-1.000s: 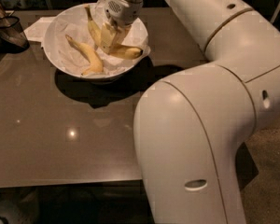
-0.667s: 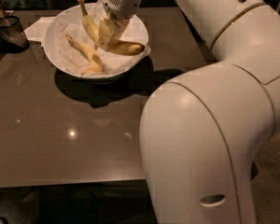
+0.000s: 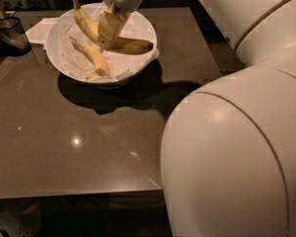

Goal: Pick banana from white bowl

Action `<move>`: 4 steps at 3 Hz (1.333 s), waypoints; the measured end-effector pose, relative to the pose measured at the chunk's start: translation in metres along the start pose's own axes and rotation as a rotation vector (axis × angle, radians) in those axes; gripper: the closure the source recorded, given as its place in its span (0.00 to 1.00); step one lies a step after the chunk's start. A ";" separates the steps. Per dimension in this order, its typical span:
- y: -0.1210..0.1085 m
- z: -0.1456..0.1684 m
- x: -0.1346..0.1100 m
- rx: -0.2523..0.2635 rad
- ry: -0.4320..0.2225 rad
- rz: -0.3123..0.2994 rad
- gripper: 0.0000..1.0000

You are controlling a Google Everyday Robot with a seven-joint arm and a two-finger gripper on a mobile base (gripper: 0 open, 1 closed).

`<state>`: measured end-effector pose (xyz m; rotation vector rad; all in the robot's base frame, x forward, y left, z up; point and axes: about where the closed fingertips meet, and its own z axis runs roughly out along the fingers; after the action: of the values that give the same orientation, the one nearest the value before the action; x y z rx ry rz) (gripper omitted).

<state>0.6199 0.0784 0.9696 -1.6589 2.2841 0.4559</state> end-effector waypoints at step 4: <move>0.074 0.010 -0.023 -0.066 0.039 -0.100 1.00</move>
Offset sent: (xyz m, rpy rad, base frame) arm -0.0456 0.0265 -0.0057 -0.0665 0.0807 0.1346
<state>0.5562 0.1240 0.9763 -1.8191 2.2228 0.4846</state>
